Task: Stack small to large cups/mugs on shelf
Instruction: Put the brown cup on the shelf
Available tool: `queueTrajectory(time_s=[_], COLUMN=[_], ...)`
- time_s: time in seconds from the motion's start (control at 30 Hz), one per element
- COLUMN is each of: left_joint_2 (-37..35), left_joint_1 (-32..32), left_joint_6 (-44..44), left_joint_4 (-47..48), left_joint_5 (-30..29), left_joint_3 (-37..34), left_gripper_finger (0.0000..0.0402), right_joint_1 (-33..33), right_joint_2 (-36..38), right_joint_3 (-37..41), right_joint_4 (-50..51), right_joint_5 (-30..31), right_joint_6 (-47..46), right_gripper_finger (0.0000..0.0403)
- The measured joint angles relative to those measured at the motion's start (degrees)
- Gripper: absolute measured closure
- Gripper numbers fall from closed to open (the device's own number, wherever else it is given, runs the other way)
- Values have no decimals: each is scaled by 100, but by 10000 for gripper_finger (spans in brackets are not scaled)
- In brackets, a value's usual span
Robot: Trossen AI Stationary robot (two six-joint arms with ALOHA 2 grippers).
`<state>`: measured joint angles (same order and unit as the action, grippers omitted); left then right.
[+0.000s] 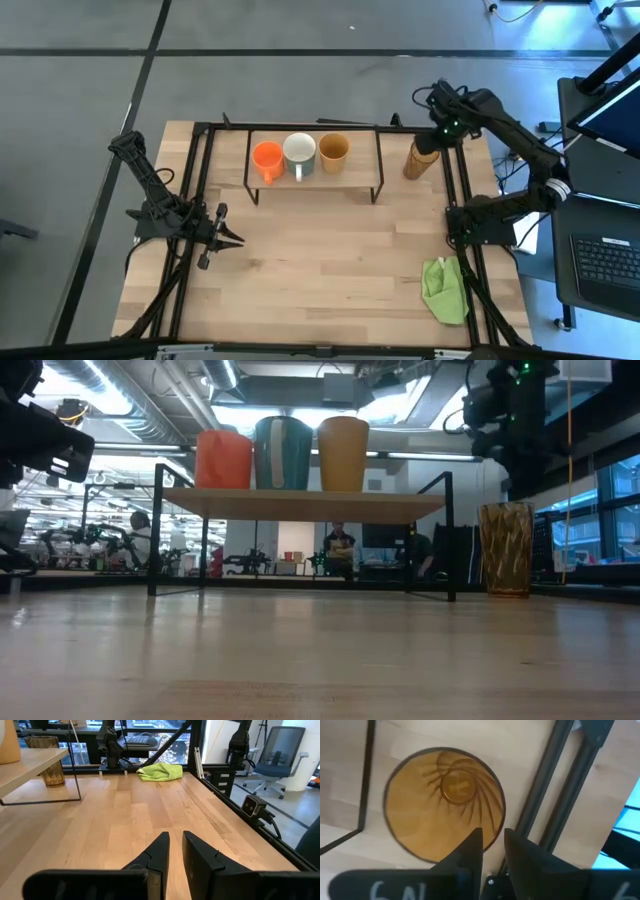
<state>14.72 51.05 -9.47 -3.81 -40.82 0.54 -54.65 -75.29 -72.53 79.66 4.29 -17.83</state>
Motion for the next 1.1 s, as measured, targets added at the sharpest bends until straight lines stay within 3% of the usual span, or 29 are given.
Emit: queueTrajectory(time_s=[0.63, 0.93, 1.1], left_joint_2=[0, 0, 0], left_joint_1=[-2, -2, 0], left_joint_6=[0, 0, 0], left_joint_4=[0, 0, -1], left_joint_5=[0, 0, 0], left_joint_3=[0, 0, 0], left_gripper_finger=[353, 356, 352], right_joint_1=[9, 198, 204], right_joint_2=[24, 92, 94], right_joint_3=[908, 40, -588], right_joint_4=[-882, -992, -427], right_joint_5=[-309, -583, 160], right_joint_6=[-139, -99, 165], right_gripper_finger=[321, 321, 321])
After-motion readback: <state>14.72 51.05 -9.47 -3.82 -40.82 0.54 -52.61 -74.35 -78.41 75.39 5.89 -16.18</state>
